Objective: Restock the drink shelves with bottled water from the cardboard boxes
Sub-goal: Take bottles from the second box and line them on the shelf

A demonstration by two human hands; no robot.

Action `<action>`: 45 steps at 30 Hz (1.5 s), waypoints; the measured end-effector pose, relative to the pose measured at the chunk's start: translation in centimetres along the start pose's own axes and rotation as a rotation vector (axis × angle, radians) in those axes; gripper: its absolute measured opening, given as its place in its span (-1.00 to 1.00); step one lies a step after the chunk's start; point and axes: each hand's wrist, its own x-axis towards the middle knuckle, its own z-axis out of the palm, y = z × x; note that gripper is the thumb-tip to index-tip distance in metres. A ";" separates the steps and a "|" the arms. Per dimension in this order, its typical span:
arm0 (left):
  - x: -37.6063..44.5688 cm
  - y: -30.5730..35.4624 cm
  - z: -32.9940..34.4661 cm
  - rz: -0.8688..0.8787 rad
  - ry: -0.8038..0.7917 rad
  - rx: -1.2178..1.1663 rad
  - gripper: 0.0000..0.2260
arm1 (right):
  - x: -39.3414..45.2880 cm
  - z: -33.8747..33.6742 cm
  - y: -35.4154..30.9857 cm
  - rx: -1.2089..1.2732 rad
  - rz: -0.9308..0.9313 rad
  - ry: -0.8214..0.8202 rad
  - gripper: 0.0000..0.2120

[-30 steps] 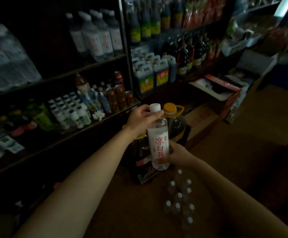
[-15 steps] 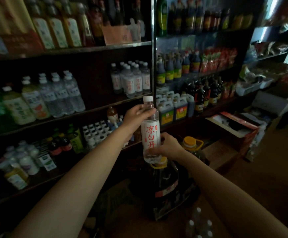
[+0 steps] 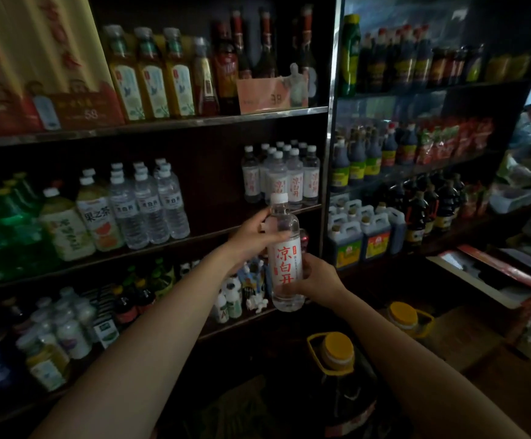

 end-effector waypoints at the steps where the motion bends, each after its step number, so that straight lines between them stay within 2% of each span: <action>1: 1.2 -0.3 -0.6 0.012 0.015 0.005 -0.43 | 1.5 0.1 0.0 0.000 -0.004 0.007 -0.36; 8: 10.5 -1.2 -4.0 0.042 0.086 0.039 -0.39 | 11.5 -0.4 -0.4 -0.002 -0.027 -0.001 -0.47; 13: 17.3 -1.1 -6.9 0.066 0.103 0.075 -0.48 | 19.4 -0.8 -1.1 0.026 -0.043 0.008 -0.45; 16: 20.2 -1.1 -8.5 0.071 0.115 0.084 -0.47 | 23.1 -0.3 -1.4 0.031 -0.060 0.000 -0.46; 21: 24.3 -2.3 -10.6 0.055 0.140 0.153 -0.53 | 27.9 1.2 -1.7 0.070 -0.034 0.045 -0.38; 24: 26.6 -3.4 -11.8 0.037 0.159 0.183 -0.45 | 30.2 2.0 -1.6 0.077 -0.015 0.047 -0.39; 28: 29.8 -4.6 -13.1 0.046 0.158 0.175 -0.51 | 33.5 3.0 -1.0 0.043 0.002 0.077 -0.41; 36: 35.1 -8.0 -14.6 0.062 0.187 0.161 -0.48 | 39.5 5.1 0.0 -0.045 0.045 0.174 -0.47; 40: 37.2 -8.4 -15.4 0.083 0.204 0.184 -0.48 | 41.6 6.1 0.0 -0.115 0.053 0.222 -0.43; 45: 39.4 -8.5 -16.2 0.112 0.261 0.304 -0.43 | 43.3 7.5 -0.5 -0.307 0.071 0.306 -0.68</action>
